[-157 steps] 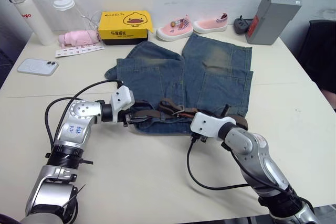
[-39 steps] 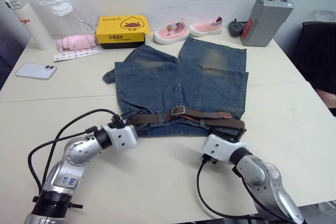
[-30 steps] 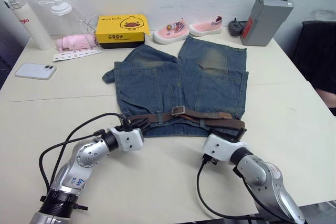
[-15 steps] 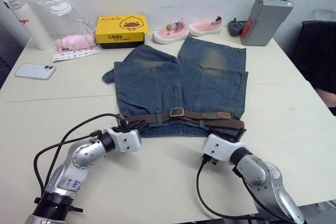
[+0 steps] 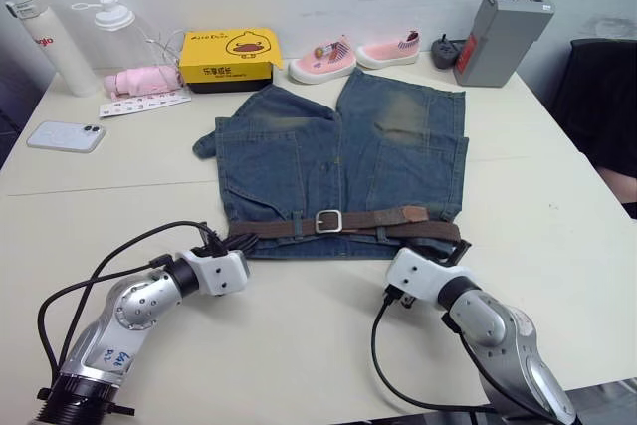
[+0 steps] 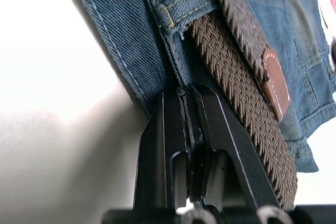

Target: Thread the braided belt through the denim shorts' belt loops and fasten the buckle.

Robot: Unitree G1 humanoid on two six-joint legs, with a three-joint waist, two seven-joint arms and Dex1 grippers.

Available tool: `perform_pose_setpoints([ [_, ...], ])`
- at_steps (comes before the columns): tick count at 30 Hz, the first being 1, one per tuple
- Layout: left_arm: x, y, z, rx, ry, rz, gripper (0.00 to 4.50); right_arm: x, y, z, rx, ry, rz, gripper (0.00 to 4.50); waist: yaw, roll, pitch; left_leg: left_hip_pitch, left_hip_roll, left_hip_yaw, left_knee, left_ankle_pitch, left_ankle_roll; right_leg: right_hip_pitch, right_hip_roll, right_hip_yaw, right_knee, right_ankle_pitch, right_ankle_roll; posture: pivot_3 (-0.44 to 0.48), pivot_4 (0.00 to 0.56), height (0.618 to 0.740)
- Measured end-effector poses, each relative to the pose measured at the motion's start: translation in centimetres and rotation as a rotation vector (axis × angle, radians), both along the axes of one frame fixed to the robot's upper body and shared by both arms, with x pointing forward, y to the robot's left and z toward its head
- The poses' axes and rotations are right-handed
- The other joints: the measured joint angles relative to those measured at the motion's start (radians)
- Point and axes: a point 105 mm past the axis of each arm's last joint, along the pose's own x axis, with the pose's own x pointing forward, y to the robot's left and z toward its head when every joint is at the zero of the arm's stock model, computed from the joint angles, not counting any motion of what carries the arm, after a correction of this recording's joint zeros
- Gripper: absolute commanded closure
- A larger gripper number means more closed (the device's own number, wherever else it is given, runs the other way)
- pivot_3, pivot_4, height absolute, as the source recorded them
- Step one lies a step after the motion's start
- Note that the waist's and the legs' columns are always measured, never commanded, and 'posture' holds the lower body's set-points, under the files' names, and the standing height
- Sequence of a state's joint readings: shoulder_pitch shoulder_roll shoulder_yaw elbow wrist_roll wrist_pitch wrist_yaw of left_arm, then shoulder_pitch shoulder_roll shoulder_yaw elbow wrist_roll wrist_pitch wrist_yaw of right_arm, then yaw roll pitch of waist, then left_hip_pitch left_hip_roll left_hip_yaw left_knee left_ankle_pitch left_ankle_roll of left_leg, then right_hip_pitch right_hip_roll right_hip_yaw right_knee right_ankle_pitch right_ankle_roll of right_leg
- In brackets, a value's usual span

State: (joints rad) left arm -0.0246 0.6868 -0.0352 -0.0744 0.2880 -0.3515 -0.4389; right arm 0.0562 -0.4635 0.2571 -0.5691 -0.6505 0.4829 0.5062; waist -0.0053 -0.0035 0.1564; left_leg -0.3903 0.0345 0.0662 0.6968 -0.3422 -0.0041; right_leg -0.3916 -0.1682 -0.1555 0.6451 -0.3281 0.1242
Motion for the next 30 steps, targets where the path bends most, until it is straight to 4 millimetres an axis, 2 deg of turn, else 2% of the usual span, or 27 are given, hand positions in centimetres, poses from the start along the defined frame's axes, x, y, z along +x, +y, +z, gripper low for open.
perform_pose_setpoints([
  [10,-0.2,0.0,-0.1,-0.006,0.012,-0.012,4.36,0.2,-0.2,0.1,0.004,0.001,-0.003,4.50,0.001,0.001,-0.001,0.000,0.000,0.001,0.000,0.000,0.000,0.000,0.000,0.000,0.000,0.000,0.000,0.000,0.150,0.683],
  [11,-0.2,0.0,-0.1,-0.008,0.014,-0.014,3.89,0.2,-0.3,0.2,0.008,0.003,-0.004,4.50,0.001,0.001,-0.001,0.000,0.000,0.001,0.000,0.000,0.000,0.000,0.000,0.000,0.000,0.000,0.000,0.000,0.150,0.683],
  [14,-0.5,-0.2,-0.4,-0.022,0.035,-0.027,3.29,0.3,-0.7,0.2,0.006,0.002,-0.014,3.64,0.001,0.001,-0.001,0.000,0.000,0.001,0.000,-0.001,0.000,0.000,0.000,0.000,0.000,0.000,0.000,0.000,0.150,0.683],
  [16,-1.0,-0.2,-0.8,-0.044,0.070,-0.037,2.42,0.5,-2.0,0.7,-0.017,-0.009,-0.041,2.70,0.002,0.001,-0.001,0.001,0.000,0.001,0.000,-0.001,0.001,0.000,-0.001,0.000,0.000,0.000,0.000,0.000,0.150,0.683],
  [17,-1.2,-0.2,-0.9,-0.055,0.079,-0.040,2.16,0.6,-2.4,0.8,-0.020,-0.012,-0.052,2.41,0.003,0.001,-0.001,0.001,0.000,0.001,0.000,-0.001,0.001,0.000,-0.001,0.000,0.000,0.000,0.000,0.000,0.150,0.683],
  [20,-2.2,-0.6,-0.7,-0.105,0.162,-0.087,2.15,0.4,-3.4,1.4,0.010,0.018,-0.046,1.26,0.004,0.001,-0.001,0.001,-0.001,0.001,0.000,-0.002,0.002,0.001,-0.001,0.000,0.000,0.000,0.000,0.000,0.150,0.683],
  [21,-2.5,-0.6,-0.8,-0.113,0.180,-0.092,2.15,0.3,-3.6,1.5,0.017,0.024,-0.043,0.69,0.004,0.001,-0.001,0.000,-0.001,0.001,0.001,-0.003,0.002,0.001,-0.001,0.000,0.000,0.000,0.000,0.000,0.150,0.683],
  [22,-2.8,-0.8,-0.8,-0.126,0.204,-0.100,2.15,0.2,-3.7,1.8,0.032,0.031,-0.037,0.48,0.004,0.001,-0.001,0.000,-0.001,0.001,0.001,-0.003,0.002,0.001,-0.001,0.000,0.000,0.000,0.000,0.000,0.150,0.683],
  [23,-3.3,-0.9,-1.0,-0.140,0.236,-0.115,2.15,0.0,-3.9,2.0,0.040,0.046,-0.019,0.09,0.004,0.001,-0.001,0.000,-0.001,0.001,0.001,-0.003,0.002,0.001,-0.001,0.000,0.000,0.000,0.000,0.000,0.150,0.683],
  [26,-4.7,-0.4,-0.9,-0.174,0.318,-0.126,2.15,-1.2,-4.4,2.4,0.105,0.119,0.025,0.09,0.004,0.001,0.000,0.000,0.000,0.001,0.001,-0.003,0.002,0.001,-0.001,-0.001,-0.001,0.000,0.000,0.000,0.150,0.683],
  [30,-5.2,0.9,0.8,-0.292,0.378,-0.080,2.15,-2.1,-5.6,3.7,0.191,0.146,0.040,0.09,0.004,0.002,0.001,0.001,0.000,0.000,0.001,-0.003,0.003,0.002,-0.001,0.000,-0.001,0.000,0.000,0.000,0.150,0.683],
])
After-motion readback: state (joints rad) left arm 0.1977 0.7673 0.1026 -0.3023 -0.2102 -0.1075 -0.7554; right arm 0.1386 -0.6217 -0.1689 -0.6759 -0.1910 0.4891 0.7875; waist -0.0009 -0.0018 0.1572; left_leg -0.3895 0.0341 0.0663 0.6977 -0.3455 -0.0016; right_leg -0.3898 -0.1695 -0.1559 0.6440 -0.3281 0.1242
